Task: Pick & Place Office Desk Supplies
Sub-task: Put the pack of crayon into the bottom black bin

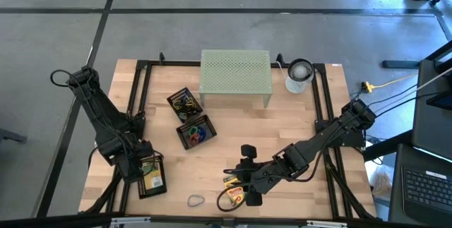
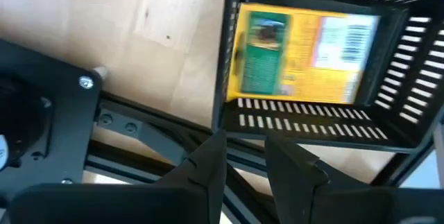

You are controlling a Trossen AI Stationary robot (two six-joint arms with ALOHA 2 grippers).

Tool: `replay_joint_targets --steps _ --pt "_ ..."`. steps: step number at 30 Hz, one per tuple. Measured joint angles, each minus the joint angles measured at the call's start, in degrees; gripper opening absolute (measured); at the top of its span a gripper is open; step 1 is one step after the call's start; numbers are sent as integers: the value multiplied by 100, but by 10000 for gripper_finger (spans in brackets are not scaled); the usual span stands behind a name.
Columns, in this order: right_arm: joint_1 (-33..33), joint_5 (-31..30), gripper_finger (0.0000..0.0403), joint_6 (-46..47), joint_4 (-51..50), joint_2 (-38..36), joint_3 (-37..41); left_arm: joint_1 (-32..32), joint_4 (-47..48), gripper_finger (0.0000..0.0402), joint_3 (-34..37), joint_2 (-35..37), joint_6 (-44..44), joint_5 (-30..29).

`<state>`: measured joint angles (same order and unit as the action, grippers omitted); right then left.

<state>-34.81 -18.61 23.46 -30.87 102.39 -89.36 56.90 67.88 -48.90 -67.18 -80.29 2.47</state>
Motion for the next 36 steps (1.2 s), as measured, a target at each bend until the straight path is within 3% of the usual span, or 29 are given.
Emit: replay_joint_targets --steps 13,17,23,32,36 --pt "0 328 165 914 -773 6 23 -207 -75 91 0 0 0 -875" --pt "49 383 165 821 -813 26 290 -437 -189 93 0 0 2 -882" --pt "299 1018 165 610 -545 57 951 -726 -651 88 0 0 129 -882" --pt "762 1800 165 579 260 48 1754 -1241 -2453 85 0 0 1774 -1208" --pt "774 1805 165 457 432 46 1864 -1329 -3937 84 0 -116 3163 -2247"
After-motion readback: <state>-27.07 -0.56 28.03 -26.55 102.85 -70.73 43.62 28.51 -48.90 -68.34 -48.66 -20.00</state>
